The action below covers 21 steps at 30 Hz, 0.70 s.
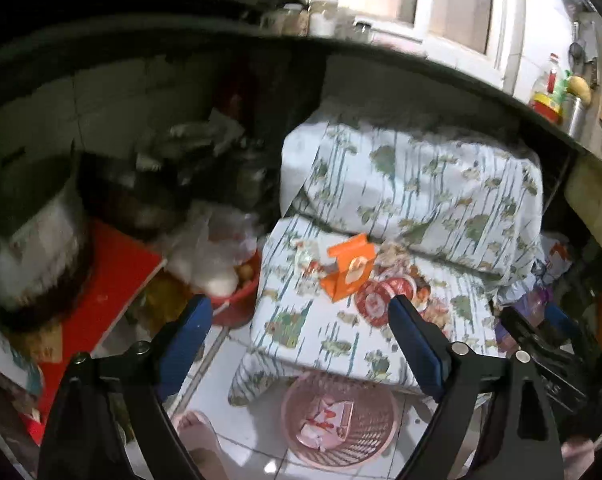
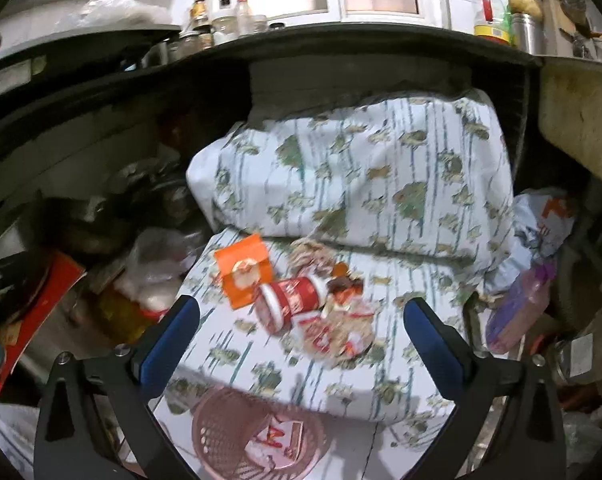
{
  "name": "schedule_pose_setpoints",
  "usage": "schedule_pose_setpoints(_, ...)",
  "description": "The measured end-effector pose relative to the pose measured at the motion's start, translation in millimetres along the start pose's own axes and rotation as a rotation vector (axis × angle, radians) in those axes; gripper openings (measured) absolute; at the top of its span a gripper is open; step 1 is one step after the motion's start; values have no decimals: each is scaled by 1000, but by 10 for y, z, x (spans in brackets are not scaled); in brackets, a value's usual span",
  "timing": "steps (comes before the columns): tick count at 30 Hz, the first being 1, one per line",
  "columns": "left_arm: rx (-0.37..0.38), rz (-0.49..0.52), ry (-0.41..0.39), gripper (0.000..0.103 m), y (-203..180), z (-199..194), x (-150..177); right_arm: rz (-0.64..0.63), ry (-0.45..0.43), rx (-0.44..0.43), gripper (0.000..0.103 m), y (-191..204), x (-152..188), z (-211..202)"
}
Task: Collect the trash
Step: 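Raise both open tools back toward the trash on the stool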
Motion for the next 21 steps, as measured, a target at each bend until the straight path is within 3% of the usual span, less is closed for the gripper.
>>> schedule_pose_setpoints(3,-58,-4,-21,95,-32,-112,-173,-19,-7,30,101,-74,-162,71)
schedule_pose_setpoints(5,-20,-12,-76,103,-124,-228,-322,-54,-37,79,101,-114,-277,92)
schedule_pose_setpoints(7,12,-14,-124,103,-204,-314,-460,-78,-52,120,101,-133,-366,125)
schedule_pose_setpoints(11,-15,38,-205,103,-291,-395,-695,-46,-59,108,102,-167,-468,190)
schedule_pose_setpoints(13,0,50,-195,103,-329,-334,-771,-42,-67,110,102,-191,-518,222)
schedule_pose_setpoints(16,118,16,-116,103,-393,-122,-813,-36,-86,79,102,-218,-584,263)
schedule_pose_setpoints(18,65,20,-122,103,-334,23,-867,-18,-100,68,102,-270,-629,302)
schedule_pose_setpoints(21,-48,123,-167,103,-308,186,-917,-27,-116,112,102,-354,-670,355)
Point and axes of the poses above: each gripper's, at about its wrist camera, not at the fingertips, and z roughly the way its jaws point, y to its left, x to its underside, the point moved 10 cm from there along z, roughly the way its jaws point, and after that the axes turned 3 degrees about -z, right-handed, at the moved point
